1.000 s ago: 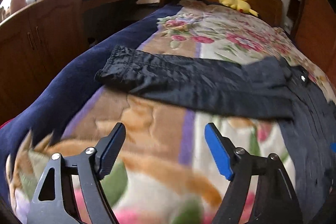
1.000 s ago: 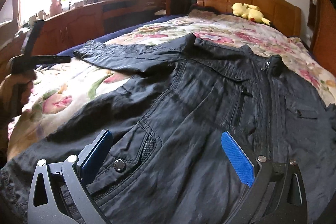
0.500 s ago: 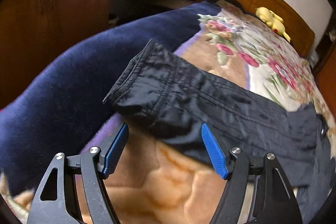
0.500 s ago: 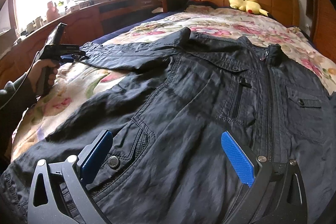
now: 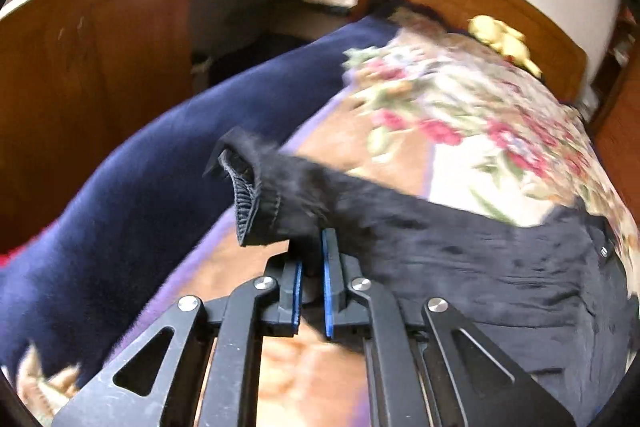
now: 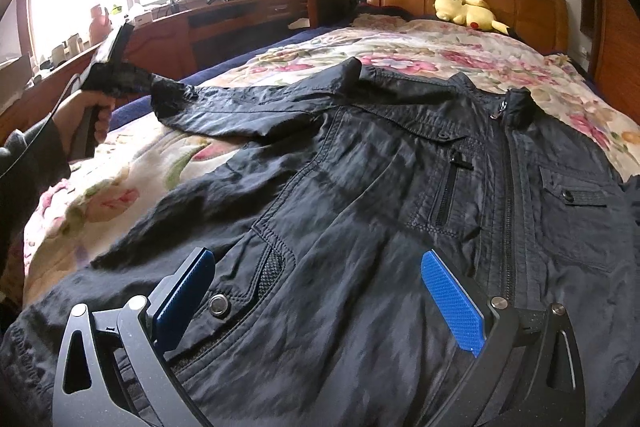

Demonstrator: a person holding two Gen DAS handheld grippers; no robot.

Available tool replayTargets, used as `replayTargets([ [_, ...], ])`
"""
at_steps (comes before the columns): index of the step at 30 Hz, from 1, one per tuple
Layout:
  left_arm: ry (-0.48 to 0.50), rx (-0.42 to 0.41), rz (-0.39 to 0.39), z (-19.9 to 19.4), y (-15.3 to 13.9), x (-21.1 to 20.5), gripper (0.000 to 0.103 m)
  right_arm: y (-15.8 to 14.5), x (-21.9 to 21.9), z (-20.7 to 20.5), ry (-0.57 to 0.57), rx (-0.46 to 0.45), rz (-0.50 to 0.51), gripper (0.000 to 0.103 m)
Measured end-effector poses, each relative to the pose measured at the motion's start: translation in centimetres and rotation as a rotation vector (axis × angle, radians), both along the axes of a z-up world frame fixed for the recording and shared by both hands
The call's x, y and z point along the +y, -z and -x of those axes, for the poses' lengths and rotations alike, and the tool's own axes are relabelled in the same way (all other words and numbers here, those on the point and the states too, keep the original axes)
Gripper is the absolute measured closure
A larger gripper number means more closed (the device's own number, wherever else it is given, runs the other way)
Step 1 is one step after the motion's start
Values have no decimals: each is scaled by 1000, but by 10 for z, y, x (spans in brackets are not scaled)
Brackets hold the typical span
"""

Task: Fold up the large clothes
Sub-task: 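Close the left tool on the sleeve cuff, then fold the held sleeve across the jacket body and open the left tool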

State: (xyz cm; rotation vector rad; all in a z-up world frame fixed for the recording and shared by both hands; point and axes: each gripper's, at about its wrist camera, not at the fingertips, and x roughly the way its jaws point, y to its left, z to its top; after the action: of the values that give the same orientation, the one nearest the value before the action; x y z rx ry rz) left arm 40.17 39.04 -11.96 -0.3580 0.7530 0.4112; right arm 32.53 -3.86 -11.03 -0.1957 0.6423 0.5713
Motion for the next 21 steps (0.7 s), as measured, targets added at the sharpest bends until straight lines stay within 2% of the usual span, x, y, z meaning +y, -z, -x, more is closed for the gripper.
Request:
replayTargets([
  [2,39,-19,-23,2,-19,-24,95,-5,-4,6,-21,11,-21,0],
  [5,154,-61,-44,9,-53,-82,95,-14,-15,22,-36,-7,-32,0],
  [8,264,-88,-89,19,-82,-142,95,-23,-35,38,-12,-32,-17,0],
  [11,360,-111,-98,29,-101,-195,95,-32,-61,51,25,-54,-9,0],
  [15,458,-129,-97,38,-115,-254,95,-47,-97,65,86,-74,-9,0],
  [21,566,-141,-66,67,-112,-323,95,-64,-135,79,171,-107,10,0],
])
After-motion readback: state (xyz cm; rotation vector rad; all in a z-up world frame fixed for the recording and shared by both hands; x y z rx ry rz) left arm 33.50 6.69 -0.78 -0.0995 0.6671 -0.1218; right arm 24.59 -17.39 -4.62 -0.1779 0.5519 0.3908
